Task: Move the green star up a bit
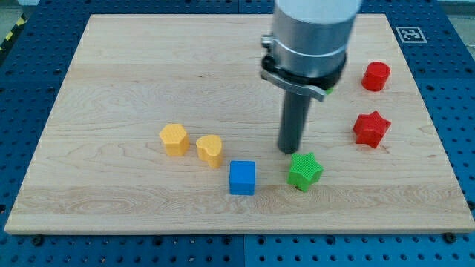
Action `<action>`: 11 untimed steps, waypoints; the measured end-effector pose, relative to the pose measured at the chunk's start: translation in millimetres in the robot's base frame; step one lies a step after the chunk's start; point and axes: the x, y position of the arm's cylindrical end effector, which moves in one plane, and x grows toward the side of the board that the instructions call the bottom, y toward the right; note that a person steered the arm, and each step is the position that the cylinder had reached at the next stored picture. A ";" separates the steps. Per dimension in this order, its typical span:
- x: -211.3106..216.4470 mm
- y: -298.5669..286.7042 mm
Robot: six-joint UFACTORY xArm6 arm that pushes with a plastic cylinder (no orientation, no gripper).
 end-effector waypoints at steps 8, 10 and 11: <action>50.6 12.7; -17.8 12.5; -5.6 8.4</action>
